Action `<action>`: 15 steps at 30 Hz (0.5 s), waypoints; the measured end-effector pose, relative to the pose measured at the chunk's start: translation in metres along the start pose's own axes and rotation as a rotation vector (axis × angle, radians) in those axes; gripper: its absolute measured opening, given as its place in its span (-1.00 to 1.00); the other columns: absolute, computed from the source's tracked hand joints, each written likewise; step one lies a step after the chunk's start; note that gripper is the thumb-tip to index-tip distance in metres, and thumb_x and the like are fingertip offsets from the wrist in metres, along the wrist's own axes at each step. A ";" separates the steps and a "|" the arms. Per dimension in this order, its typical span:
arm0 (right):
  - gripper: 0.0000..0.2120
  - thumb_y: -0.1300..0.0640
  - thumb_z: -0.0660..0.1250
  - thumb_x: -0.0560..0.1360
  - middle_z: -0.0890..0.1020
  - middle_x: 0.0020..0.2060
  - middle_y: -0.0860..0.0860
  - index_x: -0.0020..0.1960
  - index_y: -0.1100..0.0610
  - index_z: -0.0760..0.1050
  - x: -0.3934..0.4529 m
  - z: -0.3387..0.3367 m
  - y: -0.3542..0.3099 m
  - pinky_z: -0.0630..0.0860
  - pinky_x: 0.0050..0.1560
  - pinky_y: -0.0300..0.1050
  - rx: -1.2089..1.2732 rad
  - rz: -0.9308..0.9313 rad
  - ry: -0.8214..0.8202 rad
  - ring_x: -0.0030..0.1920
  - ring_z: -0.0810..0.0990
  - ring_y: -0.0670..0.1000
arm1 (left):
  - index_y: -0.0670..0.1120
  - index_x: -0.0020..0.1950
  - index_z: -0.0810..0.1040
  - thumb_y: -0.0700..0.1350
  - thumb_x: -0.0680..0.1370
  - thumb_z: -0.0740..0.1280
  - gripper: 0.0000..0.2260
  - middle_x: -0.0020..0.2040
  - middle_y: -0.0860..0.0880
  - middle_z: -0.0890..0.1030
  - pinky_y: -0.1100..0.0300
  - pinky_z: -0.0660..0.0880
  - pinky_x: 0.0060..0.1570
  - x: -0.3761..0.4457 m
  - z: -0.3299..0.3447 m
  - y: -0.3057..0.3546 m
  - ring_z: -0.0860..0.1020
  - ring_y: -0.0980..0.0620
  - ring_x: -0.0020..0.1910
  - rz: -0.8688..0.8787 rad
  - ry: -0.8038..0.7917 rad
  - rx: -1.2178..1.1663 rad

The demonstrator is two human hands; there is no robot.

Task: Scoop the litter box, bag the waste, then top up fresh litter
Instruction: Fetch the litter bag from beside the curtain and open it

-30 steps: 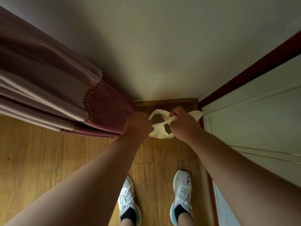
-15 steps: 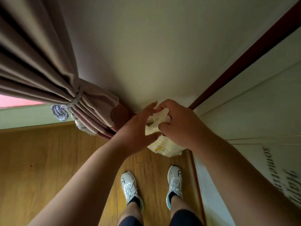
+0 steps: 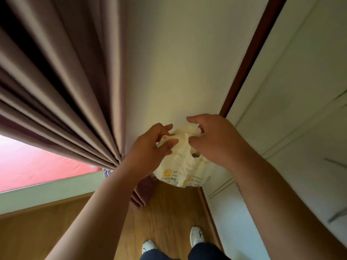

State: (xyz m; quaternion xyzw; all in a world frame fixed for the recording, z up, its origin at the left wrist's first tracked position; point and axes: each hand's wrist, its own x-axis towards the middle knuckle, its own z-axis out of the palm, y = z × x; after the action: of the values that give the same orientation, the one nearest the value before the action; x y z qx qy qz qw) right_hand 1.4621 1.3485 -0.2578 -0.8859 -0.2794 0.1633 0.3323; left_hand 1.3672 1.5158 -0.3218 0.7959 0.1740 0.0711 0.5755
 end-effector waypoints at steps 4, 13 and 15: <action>-0.64 0.12 0.39 0.55 0.57 0.22 -0.09 0.32 -0.09 0.57 -0.007 -0.029 -0.024 0.40 -0.43 -0.53 -0.037 0.032 0.089 -0.26 0.56 -0.24 | 0.14 -0.04 0.40 -0.06 0.64 0.40 -0.80 -0.02 0.09 0.72 0.14 0.64 -0.20 0.004 -0.015 0.040 0.74 0.10 -0.20 0.038 0.053 0.096; -0.68 0.02 0.45 0.53 0.58 0.12 -0.09 0.28 -0.05 0.61 -0.040 -0.050 -0.039 0.38 0.04 -0.26 -0.099 0.132 0.181 0.05 0.54 -0.12 | 0.20 -0.03 0.76 0.00 0.54 0.53 -0.92 -0.18 0.20 0.73 0.06 0.66 0.02 -0.004 -0.015 0.062 0.69 0.18 -0.15 0.083 0.148 0.053; -0.68 -0.01 0.45 0.53 0.59 0.13 -0.09 0.27 -0.05 0.62 -0.050 -0.056 -0.037 0.38 0.04 -0.26 -0.103 0.170 0.201 0.08 0.56 -0.10 | 0.18 -0.08 0.76 -0.03 0.53 0.55 -0.92 -0.16 0.22 0.73 0.23 0.61 -0.04 -0.008 -0.009 0.068 0.68 0.22 -0.13 0.104 0.143 -0.009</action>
State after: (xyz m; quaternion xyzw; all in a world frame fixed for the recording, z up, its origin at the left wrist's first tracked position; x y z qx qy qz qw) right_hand 1.4352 1.3140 -0.1868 -0.9342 -0.1766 0.0868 0.2975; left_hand 1.3706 1.5023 -0.2539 0.7942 0.1729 0.1585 0.5606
